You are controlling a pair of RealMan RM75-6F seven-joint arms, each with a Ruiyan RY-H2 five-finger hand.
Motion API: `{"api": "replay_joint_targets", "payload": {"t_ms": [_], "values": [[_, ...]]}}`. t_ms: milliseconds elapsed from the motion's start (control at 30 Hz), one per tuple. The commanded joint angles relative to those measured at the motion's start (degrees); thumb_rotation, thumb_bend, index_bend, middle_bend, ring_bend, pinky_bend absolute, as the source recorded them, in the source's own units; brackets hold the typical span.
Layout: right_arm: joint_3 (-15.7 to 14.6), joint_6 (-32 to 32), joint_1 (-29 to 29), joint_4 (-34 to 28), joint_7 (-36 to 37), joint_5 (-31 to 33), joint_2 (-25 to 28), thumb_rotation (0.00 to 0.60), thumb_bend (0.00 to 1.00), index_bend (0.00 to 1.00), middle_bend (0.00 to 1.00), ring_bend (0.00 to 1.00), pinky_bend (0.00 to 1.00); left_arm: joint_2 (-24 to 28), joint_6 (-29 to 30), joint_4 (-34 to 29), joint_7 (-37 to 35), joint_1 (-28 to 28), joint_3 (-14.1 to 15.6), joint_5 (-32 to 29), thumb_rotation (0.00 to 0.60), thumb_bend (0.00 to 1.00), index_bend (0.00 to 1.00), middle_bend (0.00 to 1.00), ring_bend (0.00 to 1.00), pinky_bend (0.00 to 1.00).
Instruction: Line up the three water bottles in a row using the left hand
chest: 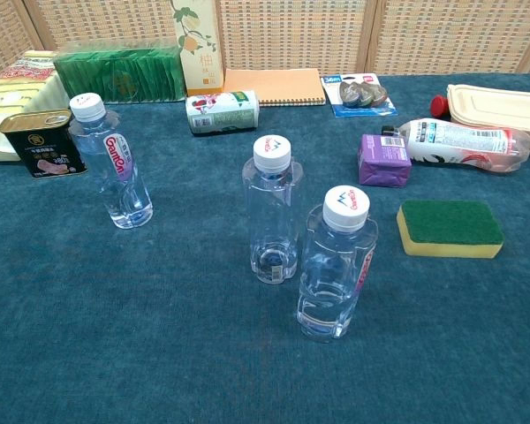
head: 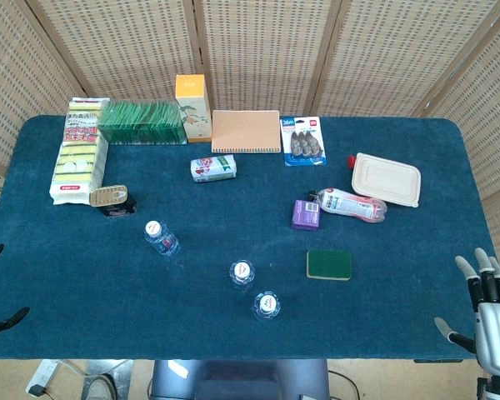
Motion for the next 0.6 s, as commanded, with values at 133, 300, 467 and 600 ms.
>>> {"api": "replay_joint_targets", "payload": {"t_ms": [133, 300, 467, 600], "values": [[-0.1, -0.31, 0.12, -0.11, 0.28, 0.05, 0.12, 0.6, 0.0, 0.13, 0.0, 0.0, 0.0, 0.23, -0.28, 0.14, -0.77, -0.11, 0.13, 0.19, 0.6, 0.08, 0.0, 0.0, 0.0, 0.0], [-0.32, -0.65, 0.23, -0.28, 0.63, -0.13, 0.27, 0.6, 0.0, 0.13, 0.0, 0.0, 0.0, 0.66, -0.91, 0.73, -3.29, -0.61, 0.29, 0.8, 0.6, 0.08, 0.0, 0.0, 0.0, 0.0], [-0.42, -0.97, 0.33, -0.35, 1.21, -0.01, 0.51, 0.6, 0.0, 0.13, 0.0, 0.0, 0.0, 0.52, -2.44, 2.67, -8.62, -2.28, -0.05, 1.69, 0.6, 0.08, 0.0, 0.0, 0.0, 0.0], [-0.46, -1.01, 0.34, -0.44, 1.98, 0.05, 0.85, 0.6, 0.0, 0.13, 0.0, 0.0, 0.0, 0.24, -6.43, 5.01, -14.63, -4.95, -0.04, 1.91, 0.6, 0.08, 0.0, 0.0, 0.0, 0.0]]}}
